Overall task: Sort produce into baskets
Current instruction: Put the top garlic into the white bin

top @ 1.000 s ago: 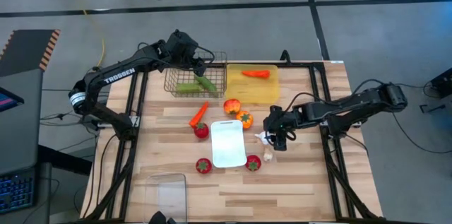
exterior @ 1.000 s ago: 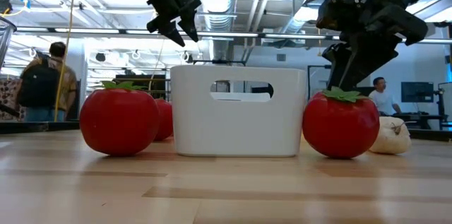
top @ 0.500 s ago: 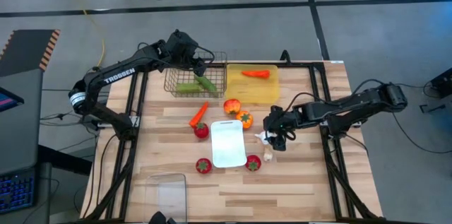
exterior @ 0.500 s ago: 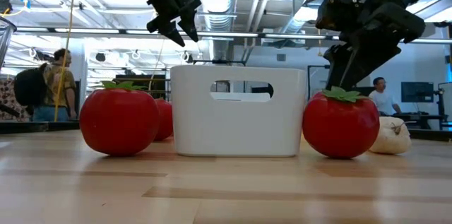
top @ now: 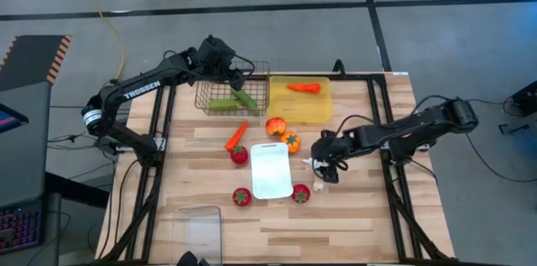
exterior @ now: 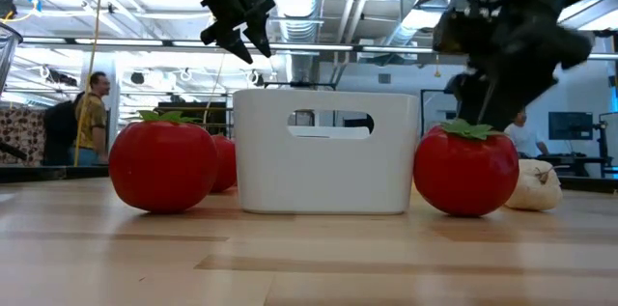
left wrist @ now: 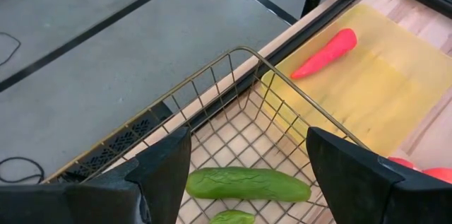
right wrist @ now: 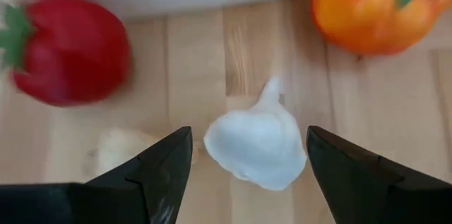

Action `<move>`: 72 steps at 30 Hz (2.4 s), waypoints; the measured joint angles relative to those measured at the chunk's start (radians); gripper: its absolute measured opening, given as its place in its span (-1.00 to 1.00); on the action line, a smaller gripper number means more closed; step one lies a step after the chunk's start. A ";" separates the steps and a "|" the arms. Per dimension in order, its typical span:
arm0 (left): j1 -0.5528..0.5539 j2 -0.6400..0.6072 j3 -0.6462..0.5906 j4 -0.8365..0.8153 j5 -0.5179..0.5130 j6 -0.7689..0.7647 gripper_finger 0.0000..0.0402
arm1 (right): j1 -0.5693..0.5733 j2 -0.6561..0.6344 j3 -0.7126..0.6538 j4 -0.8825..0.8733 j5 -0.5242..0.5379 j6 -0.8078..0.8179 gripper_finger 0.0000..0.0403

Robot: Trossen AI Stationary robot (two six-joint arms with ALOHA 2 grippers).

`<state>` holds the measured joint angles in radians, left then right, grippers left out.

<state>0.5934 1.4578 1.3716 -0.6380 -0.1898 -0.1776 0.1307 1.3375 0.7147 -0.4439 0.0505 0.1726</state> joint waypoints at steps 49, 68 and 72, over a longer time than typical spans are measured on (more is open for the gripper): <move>0.000 0.000 0.000 0.001 0.000 -0.002 0.33 | 0.000 0.074 0.164 0.310 0.001 -0.106 0.27; 0.000 0.000 0.000 0.001 0.000 0.000 0.33 | -0.003 0.250 0.164 0.587 -0.003 -0.155 0.27; 0.000 0.000 0.000 0.001 0.000 0.001 0.33 | -0.015 0.249 0.164 0.590 0.000 -0.155 0.33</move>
<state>0.5931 1.4578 1.3712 -0.6369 -0.1895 -0.1768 0.1157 1.5867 0.8791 0.1460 0.0509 0.0181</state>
